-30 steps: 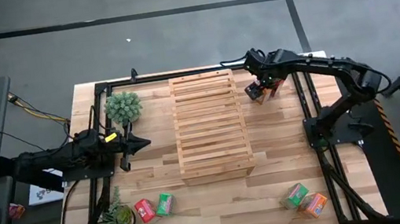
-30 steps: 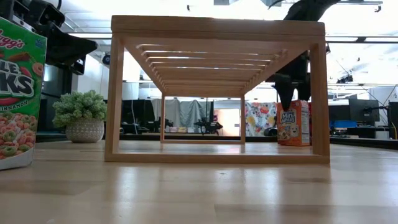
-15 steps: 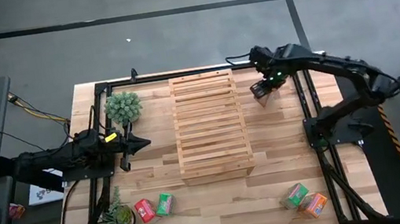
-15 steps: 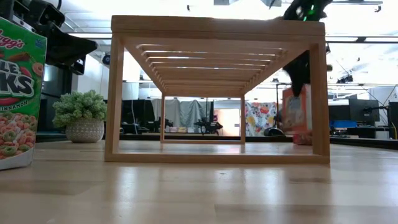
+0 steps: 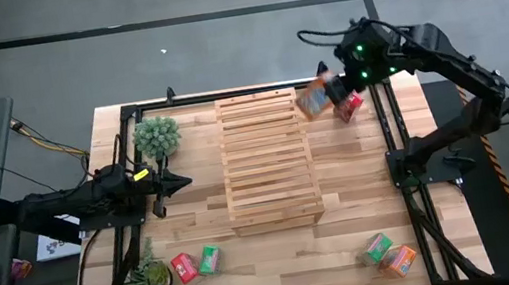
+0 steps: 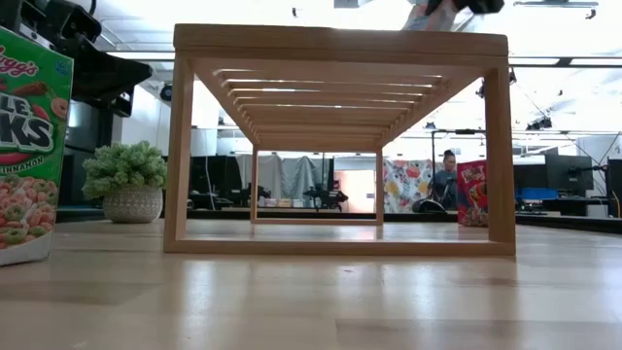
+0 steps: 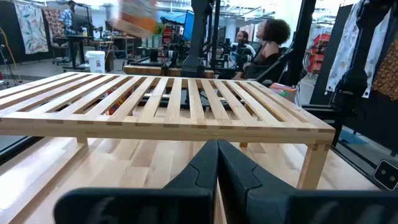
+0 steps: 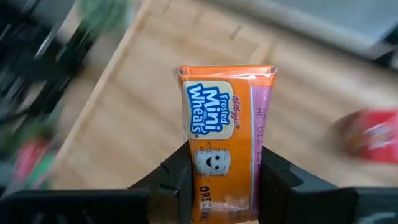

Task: Stack cereal on shelf
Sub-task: Put the top orange cereal box on the shelf

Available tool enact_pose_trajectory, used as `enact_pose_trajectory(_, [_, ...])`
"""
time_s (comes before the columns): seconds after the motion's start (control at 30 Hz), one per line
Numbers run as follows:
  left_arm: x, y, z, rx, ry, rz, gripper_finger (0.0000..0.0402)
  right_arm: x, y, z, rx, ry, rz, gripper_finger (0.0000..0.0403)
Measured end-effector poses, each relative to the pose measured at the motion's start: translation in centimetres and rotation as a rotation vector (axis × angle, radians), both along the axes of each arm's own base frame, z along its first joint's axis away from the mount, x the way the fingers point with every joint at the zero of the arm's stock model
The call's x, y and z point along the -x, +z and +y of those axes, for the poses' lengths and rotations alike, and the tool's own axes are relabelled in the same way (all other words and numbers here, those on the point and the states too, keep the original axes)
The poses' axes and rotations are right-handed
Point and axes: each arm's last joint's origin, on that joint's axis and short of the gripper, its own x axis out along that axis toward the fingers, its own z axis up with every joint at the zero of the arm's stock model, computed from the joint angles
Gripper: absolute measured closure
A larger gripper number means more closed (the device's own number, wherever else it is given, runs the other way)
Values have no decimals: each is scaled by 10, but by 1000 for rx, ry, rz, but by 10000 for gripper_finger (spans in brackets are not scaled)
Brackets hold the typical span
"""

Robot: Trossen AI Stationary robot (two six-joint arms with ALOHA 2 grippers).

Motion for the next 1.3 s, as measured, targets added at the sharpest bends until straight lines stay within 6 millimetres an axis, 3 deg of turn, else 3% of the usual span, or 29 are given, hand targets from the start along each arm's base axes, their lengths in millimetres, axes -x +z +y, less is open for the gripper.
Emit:
enact_pose_trajectory(0.17, [0,0,0,0,0,0,401,-32,13,-7,143,-153,18,294])
enact_pose_trajectory(0.33, [0,0,0,0,0,0,401,-81,-13,-24,88,-155,168,294])
enact_pose_trajectory(0.53, [0,0,0,0,0,-1,401,-117,-42,-37,11,-136,314,294])
enact_pose_trajectory(0.77, [0,0,0,0,0,-1,401,-130,-51,-43,5,-153,324,294])
enact_pose_trajectory(1.3, [0,0,0,0,0,-1,401,-131,-51,-40,-25,-223,298,279])
